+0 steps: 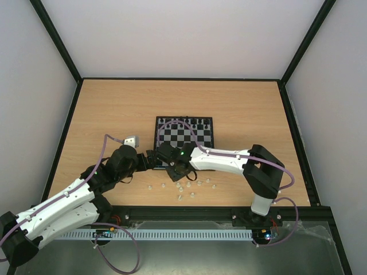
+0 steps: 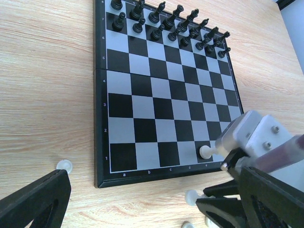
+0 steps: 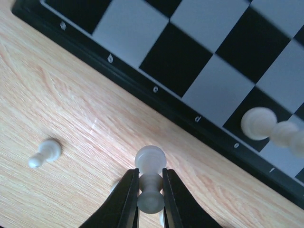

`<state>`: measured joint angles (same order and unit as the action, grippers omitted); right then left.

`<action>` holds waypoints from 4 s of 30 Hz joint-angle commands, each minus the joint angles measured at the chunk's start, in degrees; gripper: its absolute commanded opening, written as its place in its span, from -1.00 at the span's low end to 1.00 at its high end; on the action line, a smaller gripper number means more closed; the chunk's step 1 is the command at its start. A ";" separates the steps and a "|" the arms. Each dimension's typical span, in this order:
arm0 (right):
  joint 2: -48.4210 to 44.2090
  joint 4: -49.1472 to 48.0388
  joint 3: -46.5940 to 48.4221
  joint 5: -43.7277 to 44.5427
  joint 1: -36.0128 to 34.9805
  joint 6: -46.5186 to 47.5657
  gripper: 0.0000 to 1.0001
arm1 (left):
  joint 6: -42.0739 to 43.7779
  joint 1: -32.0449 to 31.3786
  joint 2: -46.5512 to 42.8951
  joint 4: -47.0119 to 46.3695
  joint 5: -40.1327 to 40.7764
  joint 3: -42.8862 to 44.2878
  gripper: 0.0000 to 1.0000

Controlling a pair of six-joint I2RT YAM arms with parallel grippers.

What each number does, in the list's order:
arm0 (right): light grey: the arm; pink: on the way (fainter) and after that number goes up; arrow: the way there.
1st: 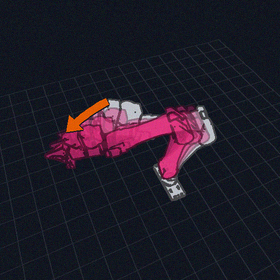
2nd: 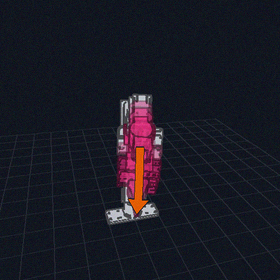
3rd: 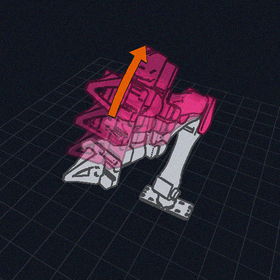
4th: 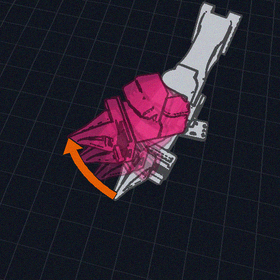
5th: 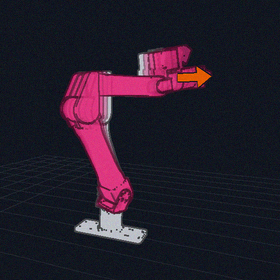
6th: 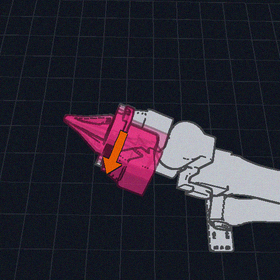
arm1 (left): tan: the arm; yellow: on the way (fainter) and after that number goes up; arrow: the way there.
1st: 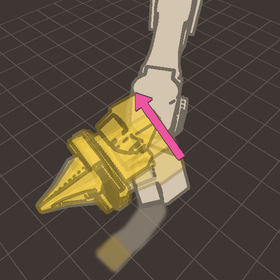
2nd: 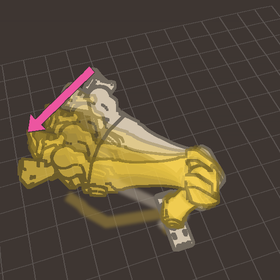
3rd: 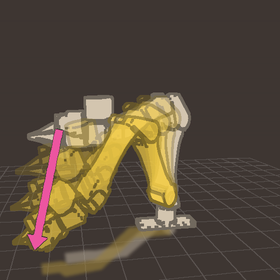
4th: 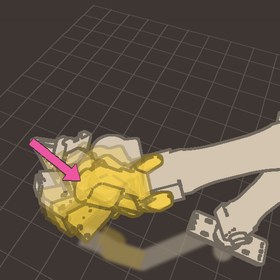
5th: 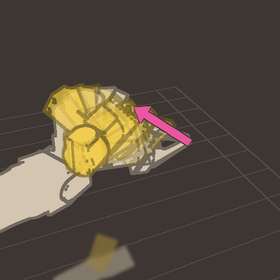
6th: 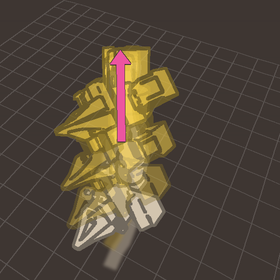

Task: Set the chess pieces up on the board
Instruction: Pick up the chess piece at the center of the board, then place the chess piece on the chessboard, then pick up the chess piece at the center of the board.

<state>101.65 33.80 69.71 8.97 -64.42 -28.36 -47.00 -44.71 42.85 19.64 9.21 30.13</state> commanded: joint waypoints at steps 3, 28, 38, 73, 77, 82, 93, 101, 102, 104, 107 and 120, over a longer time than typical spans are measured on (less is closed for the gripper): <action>-1.46 4.91 4.06 2.26 3.07 2.61 -0.75 | 0.07 0.24 0.18 -0.49 0.87 -0.34 0.99; 5.18 6.42 9.14 1.42 8.38 8.14 -0.72 | 0.23 0.32 1.51 -1.50 1.60 -0.54 0.99; 5.98 6.74 9.39 1.40 8.51 8.31 -0.67 | 0.33 0.41 1.53 -1.49 1.77 -0.61 0.99; -45.74 -11.28 -19.88 4.83 8.42 1.17 0.97 | 1.64 0.72 5.87 -1.36 2.08 4.61 0.99; -48.98 -14.57 -25.06 6.23 8.38 -1.62 0.97 | 1.65 0.77 7.61 -1.49 1.93 5.79 0.99; -51.20 -18.83 -30.60 4.25 8.42 -4.59 0.97 | 1.08 0.80 8.80 -1.05 3.48 6.96 0.99; -56.92 -18.93 -34.89 4.45 8.39 -3.70 0.97 | -2.72 0.77 10.06 -0.48 5.36 8.10 0.99; -57.85 -20.36 -35.96 3.19 8.35 -3.20 0.97 | -3.12 0.59 11.08 0.68 4.80 10.08 0.99; -57.92 -20.35 -36.01 3.17 8.36 -3.28 0.97 | -3.05 0.59 11.52 0.41 4.84 10.14 0.99; -58.17 -20.50 -36.29 2.99 8.42 -3.43 0.97 | -2.93 0.59 12.88 -0.22 4.73 10.29 0.99; -57.95 -21.00 -36.80 2.93 8.36 -3.54 0.97 | -2.99 0.59 14.70 -0.98 4.84 10.17 0.99; -58.96 -19.92 -37.14 3.60 8.36 -4.61 0.97 | -3.27 0.72 14.95 -2.73 4.25 7.89 0.99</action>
<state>43.51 13.65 33.12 11.81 -56.21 -32.18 -49.98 -44.16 58.67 17.43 13.10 39.00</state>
